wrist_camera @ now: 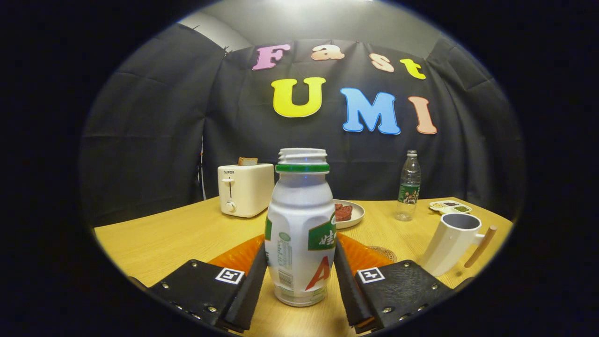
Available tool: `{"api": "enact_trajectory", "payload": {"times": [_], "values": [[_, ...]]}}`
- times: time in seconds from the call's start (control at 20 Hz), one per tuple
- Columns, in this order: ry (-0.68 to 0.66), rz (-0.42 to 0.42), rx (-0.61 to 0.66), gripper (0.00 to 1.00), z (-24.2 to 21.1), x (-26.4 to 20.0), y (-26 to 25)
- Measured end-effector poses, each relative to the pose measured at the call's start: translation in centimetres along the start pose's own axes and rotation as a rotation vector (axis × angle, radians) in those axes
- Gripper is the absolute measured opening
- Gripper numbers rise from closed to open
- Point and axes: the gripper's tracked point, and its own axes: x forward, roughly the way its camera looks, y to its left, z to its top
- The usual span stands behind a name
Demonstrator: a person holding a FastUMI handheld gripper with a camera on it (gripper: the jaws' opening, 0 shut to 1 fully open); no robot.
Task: Take the bottle from table, then pour the juice into the cup, finally place the bottle on the coaster
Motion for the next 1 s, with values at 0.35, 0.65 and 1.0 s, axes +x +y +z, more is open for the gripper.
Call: {"api": "enact_trajectory", "payload": {"times": [0.35,0.65,1.0], "values": [[0.011,-0.036,0.063,0.71,0.2,-0.6,-0.5],[-0.004,-0.029,0.221,0.71,1.3,-0.8,-1.7],[-0.015,-0.008,0.364,0.71,2.6,-0.6,-2.7]]}}
